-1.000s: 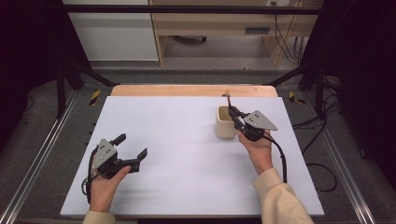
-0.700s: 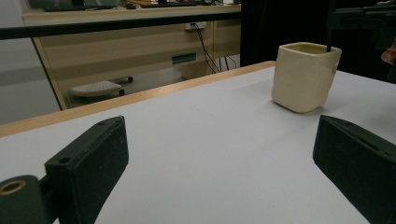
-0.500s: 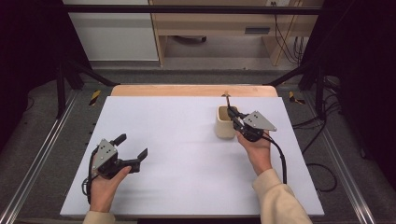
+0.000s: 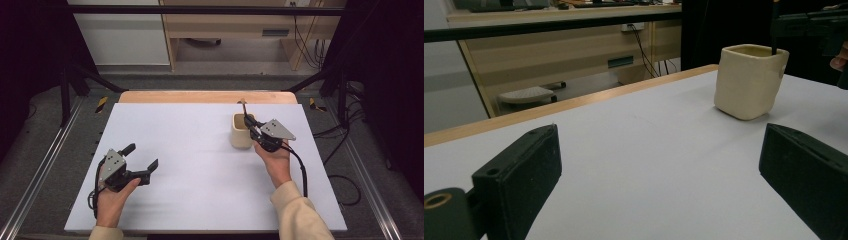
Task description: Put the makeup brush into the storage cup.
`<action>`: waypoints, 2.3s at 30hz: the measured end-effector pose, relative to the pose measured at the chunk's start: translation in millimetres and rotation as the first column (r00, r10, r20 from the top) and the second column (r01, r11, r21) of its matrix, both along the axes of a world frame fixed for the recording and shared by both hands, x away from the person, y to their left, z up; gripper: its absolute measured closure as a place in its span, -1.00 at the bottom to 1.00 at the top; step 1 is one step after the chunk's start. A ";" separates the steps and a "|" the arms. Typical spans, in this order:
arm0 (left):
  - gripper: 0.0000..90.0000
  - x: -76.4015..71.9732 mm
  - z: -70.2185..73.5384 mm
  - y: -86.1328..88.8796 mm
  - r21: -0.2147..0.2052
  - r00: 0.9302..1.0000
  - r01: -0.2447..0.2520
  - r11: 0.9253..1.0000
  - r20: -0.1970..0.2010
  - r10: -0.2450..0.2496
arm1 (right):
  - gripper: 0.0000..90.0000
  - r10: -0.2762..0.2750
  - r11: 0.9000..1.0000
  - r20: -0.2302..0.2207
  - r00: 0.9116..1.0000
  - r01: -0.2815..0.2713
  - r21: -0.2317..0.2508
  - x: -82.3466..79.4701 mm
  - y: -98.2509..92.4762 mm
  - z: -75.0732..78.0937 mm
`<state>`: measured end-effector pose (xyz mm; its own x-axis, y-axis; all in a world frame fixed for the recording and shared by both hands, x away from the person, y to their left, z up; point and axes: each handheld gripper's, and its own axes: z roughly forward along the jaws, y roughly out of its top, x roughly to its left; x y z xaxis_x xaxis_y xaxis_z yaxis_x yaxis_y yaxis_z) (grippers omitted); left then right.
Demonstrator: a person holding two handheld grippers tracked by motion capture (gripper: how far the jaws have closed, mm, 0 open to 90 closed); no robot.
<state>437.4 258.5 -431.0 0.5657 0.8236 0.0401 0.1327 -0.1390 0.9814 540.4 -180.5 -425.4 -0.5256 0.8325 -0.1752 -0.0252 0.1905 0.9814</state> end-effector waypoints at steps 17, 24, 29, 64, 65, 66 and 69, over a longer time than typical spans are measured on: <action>-0.93 -0.1 0.2 0.6 -0.003 1.000 -0.001 1.000 -0.001 0.001 | 0.70 -0.010 1.000 -0.020 1.000 0.010 -0.002 0.5 -2.1 -0.4; -0.94 0.0 0.2 0.4 -0.003 1.000 -0.002 1.000 0.000 0.002 | 0.51 -0.003 1.000 -0.004 1.000 0.003 -0.005 -5.5 -1.8 6.1; -0.94 -0.4 0.6 0.5 -0.006 1.000 -0.002 1.000 0.002 0.002 | 0.50 -0.008 1.000 -0.003 1.000 0.008 -0.003 -5.7 -3.8 8.4; -0.94 -0.4 1.0 1.9 -0.009 1.000 -0.004 1.000 0.005 0.004 | 0.25 -0.015 1.000 -0.008 1.000 0.015 0.018 -12.8 -7.7 14.3; -0.94 -0.4 1.0 1.9 -0.008 1.000 -0.004 1.000 0.005 0.004 | 0.22 -0.016 1.000 -0.010 1.000 0.016 0.018 -13.5 -7.8 14.6; -0.94 -0.4 1.0 1.9 -0.008 1.000 -0.004 1.000 0.005 0.004 | 0.19 -0.015 1.000 -0.011 1.000 0.016 0.017 -13.8 -7.9 14.7; -0.94 -0.4 1.0 2.2 -0.009 1.000 -0.004 1.000 0.005 0.004 | 0.13 -0.016 1.000 -0.018 1.000 0.016 0.020 -14.8 -8.8 14.7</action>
